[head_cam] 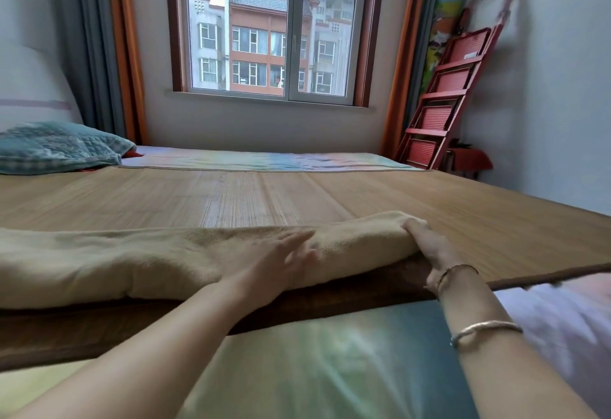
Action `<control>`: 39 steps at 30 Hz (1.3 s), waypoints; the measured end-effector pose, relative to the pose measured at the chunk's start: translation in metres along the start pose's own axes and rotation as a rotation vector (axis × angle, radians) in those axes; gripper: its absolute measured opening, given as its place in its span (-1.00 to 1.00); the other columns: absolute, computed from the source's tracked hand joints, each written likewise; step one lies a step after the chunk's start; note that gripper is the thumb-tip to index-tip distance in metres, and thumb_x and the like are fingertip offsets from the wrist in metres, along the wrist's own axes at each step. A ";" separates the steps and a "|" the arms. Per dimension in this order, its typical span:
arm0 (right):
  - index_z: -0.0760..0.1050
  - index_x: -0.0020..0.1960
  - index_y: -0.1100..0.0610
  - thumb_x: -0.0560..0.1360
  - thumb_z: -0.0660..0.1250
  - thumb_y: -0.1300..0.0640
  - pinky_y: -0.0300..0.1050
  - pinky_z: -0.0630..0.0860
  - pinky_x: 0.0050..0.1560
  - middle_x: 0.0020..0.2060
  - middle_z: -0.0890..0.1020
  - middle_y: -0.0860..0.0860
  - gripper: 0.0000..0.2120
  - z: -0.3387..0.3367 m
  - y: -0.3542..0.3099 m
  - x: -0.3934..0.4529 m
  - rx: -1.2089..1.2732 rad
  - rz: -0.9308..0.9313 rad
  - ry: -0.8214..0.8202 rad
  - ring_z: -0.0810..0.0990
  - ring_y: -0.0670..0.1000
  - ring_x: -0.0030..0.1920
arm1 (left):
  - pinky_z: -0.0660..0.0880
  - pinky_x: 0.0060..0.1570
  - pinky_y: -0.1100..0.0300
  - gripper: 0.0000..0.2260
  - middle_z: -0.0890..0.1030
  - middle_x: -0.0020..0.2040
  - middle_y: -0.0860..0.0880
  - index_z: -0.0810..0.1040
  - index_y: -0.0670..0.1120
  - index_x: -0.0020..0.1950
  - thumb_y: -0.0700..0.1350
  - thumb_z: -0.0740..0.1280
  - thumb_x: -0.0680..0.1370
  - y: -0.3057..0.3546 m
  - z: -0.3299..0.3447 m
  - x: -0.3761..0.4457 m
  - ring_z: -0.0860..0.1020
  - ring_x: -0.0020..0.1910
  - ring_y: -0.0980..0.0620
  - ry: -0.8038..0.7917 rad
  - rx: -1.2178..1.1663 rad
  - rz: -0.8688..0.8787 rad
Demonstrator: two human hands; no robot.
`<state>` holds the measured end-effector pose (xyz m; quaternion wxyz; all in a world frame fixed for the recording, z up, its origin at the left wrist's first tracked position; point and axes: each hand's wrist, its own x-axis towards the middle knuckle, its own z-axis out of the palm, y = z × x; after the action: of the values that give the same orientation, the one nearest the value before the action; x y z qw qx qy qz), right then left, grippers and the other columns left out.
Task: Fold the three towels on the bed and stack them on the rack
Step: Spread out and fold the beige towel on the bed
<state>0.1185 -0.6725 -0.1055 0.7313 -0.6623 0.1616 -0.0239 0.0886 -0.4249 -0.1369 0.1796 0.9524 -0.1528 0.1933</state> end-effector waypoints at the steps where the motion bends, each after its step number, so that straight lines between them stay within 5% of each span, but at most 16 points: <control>1: 0.31 0.34 0.13 0.45 0.36 0.02 0.08 0.63 -0.23 0.09 0.47 0.21 -0.48 0.004 -0.005 -0.003 0.095 0.011 -0.037 0.58 0.19 -0.10 | 0.30 0.37 0.03 -0.43 0.27 0.49 0.23 0.12 0.30 0.49 0.39 0.06 0.51 0.014 -0.001 0.001 0.33 0.42 0.09 -0.033 -0.085 0.018; 3: 0.31 0.31 0.11 0.46 0.34 0.03 -0.02 0.62 -0.39 0.15 0.45 0.22 -0.52 0.008 -0.011 -0.005 0.161 -0.014 -0.066 0.57 0.20 -0.07 | 0.27 0.40 -0.01 -0.25 0.19 0.53 0.16 -0.01 0.29 0.52 0.45 0.18 0.41 0.038 0.004 0.006 0.23 0.48 0.08 -0.101 -0.130 0.015; 6: 0.31 0.33 0.12 0.45 0.34 -0.04 0.07 0.63 -0.16 0.15 0.46 0.21 -0.48 0.007 -0.019 -0.006 0.155 -0.082 -0.041 0.57 0.23 0.04 | 0.34 0.35 -0.01 -0.12 0.21 0.52 0.09 -0.08 0.24 0.53 0.34 0.35 0.36 0.063 0.010 0.020 0.27 0.45 -0.03 -0.057 0.009 -0.035; 10: 0.36 0.27 0.13 0.50 0.21 -0.24 0.09 0.61 -0.08 0.05 0.56 0.19 -0.47 0.000 -0.026 -0.019 0.266 -0.212 -0.126 0.63 0.20 -0.04 | 0.47 -0.06 0.08 -0.33 0.54 0.20 -0.01 0.13 0.17 0.47 0.08 0.35 0.43 0.089 0.012 0.038 0.54 0.12 -0.11 0.112 0.053 -0.118; 12: 0.43 0.19 0.17 0.53 0.06 -0.30 0.07 0.56 -0.12 -0.08 0.64 0.16 -0.43 -0.001 -0.029 -0.026 0.368 -0.248 -0.236 0.64 0.17 -0.11 | 0.49 -0.14 0.10 -0.60 0.61 -0.01 0.00 0.37 0.14 0.26 0.04 0.32 0.44 0.100 0.006 0.041 0.59 -0.03 -0.09 0.183 -0.151 -0.170; 15: 0.46 0.27 0.16 0.59 0.00 -0.24 0.12 0.44 0.24 0.09 0.65 0.14 -0.44 0.013 -0.028 -0.032 0.377 -0.332 -0.305 0.59 0.10 0.12 | 0.54 -0.22 0.25 -0.89 0.63 -0.22 0.09 0.53 0.05 -0.01 -0.01 0.32 0.47 0.110 -0.020 0.046 0.61 -0.18 0.05 0.296 -0.800 -0.296; 17: 0.39 0.37 0.11 0.62 0.06 -0.11 0.00 0.33 0.29 0.24 0.54 0.03 -0.55 0.031 -0.023 -0.042 0.210 -0.401 -0.298 0.48 0.03 0.27 | 0.55 -0.23 0.28 -0.88 0.64 -0.20 0.05 0.56 -0.01 -0.01 -0.12 0.31 0.48 0.104 -0.041 0.057 0.62 -0.15 0.03 0.337 -1.036 -0.356; 20: 0.19 0.47 0.10 0.62 0.18 0.13 -0.37 0.28 0.09 0.22 0.37 -0.07 -0.56 0.062 -0.011 -0.054 -0.106 -0.590 -0.401 0.34 -0.05 0.33 | 0.60 0.03 -0.02 -0.73 0.67 -0.05 -0.08 0.57 -0.04 0.06 -0.08 0.32 0.38 0.079 -0.072 0.061 0.64 -0.04 -0.09 0.440 -1.229 -0.419; 22: 0.15 0.47 0.03 0.57 0.27 0.15 -0.62 0.29 -0.15 0.17 0.32 -0.17 -0.47 0.083 -0.008 -0.067 -0.210 -0.627 -0.420 0.32 -0.14 0.26 | 0.60 0.03 -0.03 -0.67 0.66 -0.02 -0.11 0.57 -0.05 0.07 -0.04 0.33 0.32 0.053 -0.092 0.055 0.64 -0.03 -0.11 0.511 -1.288 -0.452; 24: 0.18 0.42 -0.07 0.51 0.37 0.06 -0.67 0.30 -0.14 0.16 0.35 -0.26 -0.43 0.109 -0.005 -0.078 -0.231 -0.615 -0.483 0.38 -0.23 0.17 | 0.61 -0.07 0.08 -0.67 0.65 -0.03 -0.10 0.55 -0.09 0.07 -0.02 0.34 0.34 0.013 -0.115 0.048 0.63 -0.06 -0.04 0.584 -1.315 -0.476; 27: 0.14 0.46 -0.13 0.28 0.43 -0.32 -0.27 0.32 0.33 0.40 0.28 -0.17 -0.14 0.152 0.003 -0.090 -0.406 -0.655 -0.505 0.31 -0.17 0.36 | 0.55 -0.22 0.34 -0.76 0.59 0.18 -0.20 0.48 -0.24 0.22 -0.17 0.27 0.59 -0.047 -0.138 0.031 0.58 0.15 0.06 0.616 -1.366 -0.524; 30: 0.04 0.51 -0.12 0.08 0.24 -0.49 0.09 0.12 0.49 0.50 0.11 -0.08 0.09 0.190 0.015 -0.100 -0.785 -0.853 -0.437 0.06 -0.04 0.52 | 0.58 -0.16 0.10 -0.74 0.62 0.09 -0.08 0.47 -0.02 0.21 -0.14 0.36 0.53 -0.086 -0.142 -0.004 0.60 0.05 -0.04 0.607 -1.342 -0.564; 32: -0.04 0.52 -0.13 0.15 0.25 -0.39 0.22 0.05 0.48 0.52 0.04 -0.07 0.02 0.205 0.021 -0.107 -1.031 -0.908 -0.481 -0.03 0.03 0.54 | 0.55 -0.21 0.08 -0.62 0.59 0.07 -0.09 0.43 -0.06 0.28 -0.17 0.39 0.49 -0.109 -0.136 -0.029 0.57 0.03 -0.08 0.589 -1.270 -0.728; 35: 0.04 0.48 -0.16 0.34 0.31 -0.01 0.26 0.09 0.46 0.52 0.09 -0.05 -0.21 0.219 0.026 -0.110 -1.210 -0.865 -0.476 0.03 0.05 0.53 | 0.57 -0.01 -0.04 -0.48 0.55 0.08 -0.18 0.38 -0.18 0.32 -0.24 0.43 0.40 -0.150 -0.126 -0.059 0.56 0.06 -0.17 0.619 -1.257 -0.959; 39: 0.17 0.40 -0.21 0.37 0.24 0.14 0.24 0.23 0.41 0.40 0.31 -0.14 -0.34 0.225 0.029 -0.108 -1.302 -0.946 -0.529 0.19 0.00 0.47 | 0.58 -0.09 -0.04 -0.40 0.53 0.12 -0.19 0.37 -0.16 0.33 -0.25 0.47 0.32 -0.174 -0.132 -0.076 0.53 0.09 -0.16 0.617 -1.426 -1.015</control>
<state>0.0710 -0.4259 -0.0956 0.1308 -0.9329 -0.3274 -0.0738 0.0435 -0.2004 -0.1042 0.8187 0.4759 0.2540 0.1968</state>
